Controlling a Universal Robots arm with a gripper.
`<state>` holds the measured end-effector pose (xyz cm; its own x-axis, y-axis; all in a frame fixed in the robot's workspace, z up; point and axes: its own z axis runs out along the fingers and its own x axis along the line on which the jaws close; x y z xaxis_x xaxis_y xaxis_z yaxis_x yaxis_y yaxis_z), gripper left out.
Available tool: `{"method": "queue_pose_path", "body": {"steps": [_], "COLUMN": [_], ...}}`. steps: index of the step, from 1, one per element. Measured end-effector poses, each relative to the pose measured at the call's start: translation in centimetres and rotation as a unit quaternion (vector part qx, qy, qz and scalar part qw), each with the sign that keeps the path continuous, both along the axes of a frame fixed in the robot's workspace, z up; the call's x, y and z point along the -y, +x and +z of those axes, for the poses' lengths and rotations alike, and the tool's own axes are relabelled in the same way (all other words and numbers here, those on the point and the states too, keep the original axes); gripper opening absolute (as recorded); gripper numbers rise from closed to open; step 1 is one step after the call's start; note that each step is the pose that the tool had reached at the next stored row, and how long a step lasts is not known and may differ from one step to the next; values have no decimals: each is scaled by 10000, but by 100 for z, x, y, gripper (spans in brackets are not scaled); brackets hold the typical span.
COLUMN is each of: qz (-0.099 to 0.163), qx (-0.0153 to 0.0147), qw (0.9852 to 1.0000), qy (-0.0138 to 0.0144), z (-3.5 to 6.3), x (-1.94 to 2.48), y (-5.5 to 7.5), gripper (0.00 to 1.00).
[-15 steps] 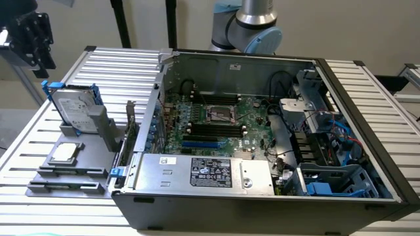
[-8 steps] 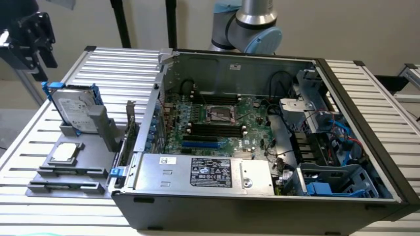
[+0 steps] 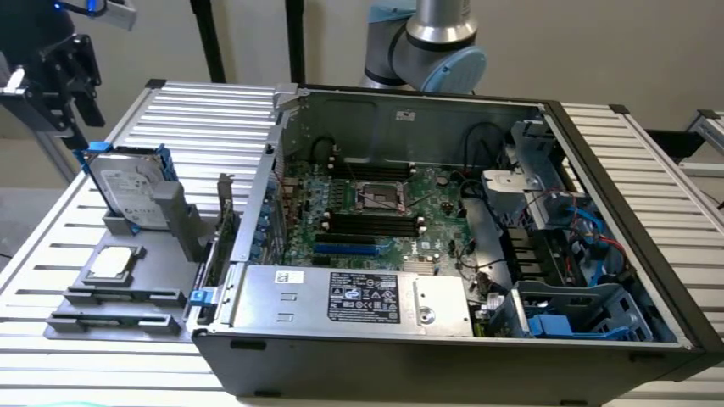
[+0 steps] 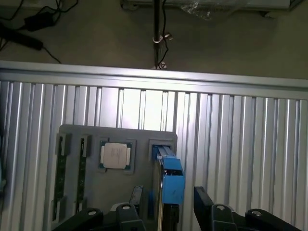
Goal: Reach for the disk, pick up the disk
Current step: 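Pick up the disk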
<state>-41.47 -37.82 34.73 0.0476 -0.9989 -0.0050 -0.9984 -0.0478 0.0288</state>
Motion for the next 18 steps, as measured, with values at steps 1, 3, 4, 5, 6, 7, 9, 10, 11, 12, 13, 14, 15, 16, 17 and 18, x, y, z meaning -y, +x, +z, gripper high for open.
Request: {"method": "queue_pose_path", "body": {"steps": [1, 3, 4, 5, 6, 7, 9, 10, 11, 12, 13, 14, 15, 16, 17, 18], "qz": [-9, -24, -32, -40, -49, -61, -81, -91, -99, -108, -118, -128, -137, -147, -157, -167], "qx": [0, 0, -1, -1, 0, 1, 1, 0, 0, 0, 0, 0, 0, 0, 0, 0], "qw": [10000, 10000, 10000, 10000, 10000, 10000, 10000, 10000, 10000, 9999, 9999, 9999, 9999, 9999, 9999, 9999], "qy": [1, 2, 3, 4, 6, 8, 8, 8, 9, 10, 11, 13, 15, 17, 19, 22], "z": [-15, -40, -50, -61, -72, -84, -106, -115, -125, -134, -144, -153, -164, -175, -189, -203], "x": [-2, -6, -9, -12, -14, -15, -16, -17, -16, -16, -16, -16, -17, -17, -17, -17], "y": [0, 2, 3, 6, 8, 10, 12, 13, 15, 16, 18, 19, 20, 21, 22, 22], "gripper": [54, 54, 54, 54, 54, 54, 54, 54, 54, 54, 54, 54, 54, 54, 54, 54]}}
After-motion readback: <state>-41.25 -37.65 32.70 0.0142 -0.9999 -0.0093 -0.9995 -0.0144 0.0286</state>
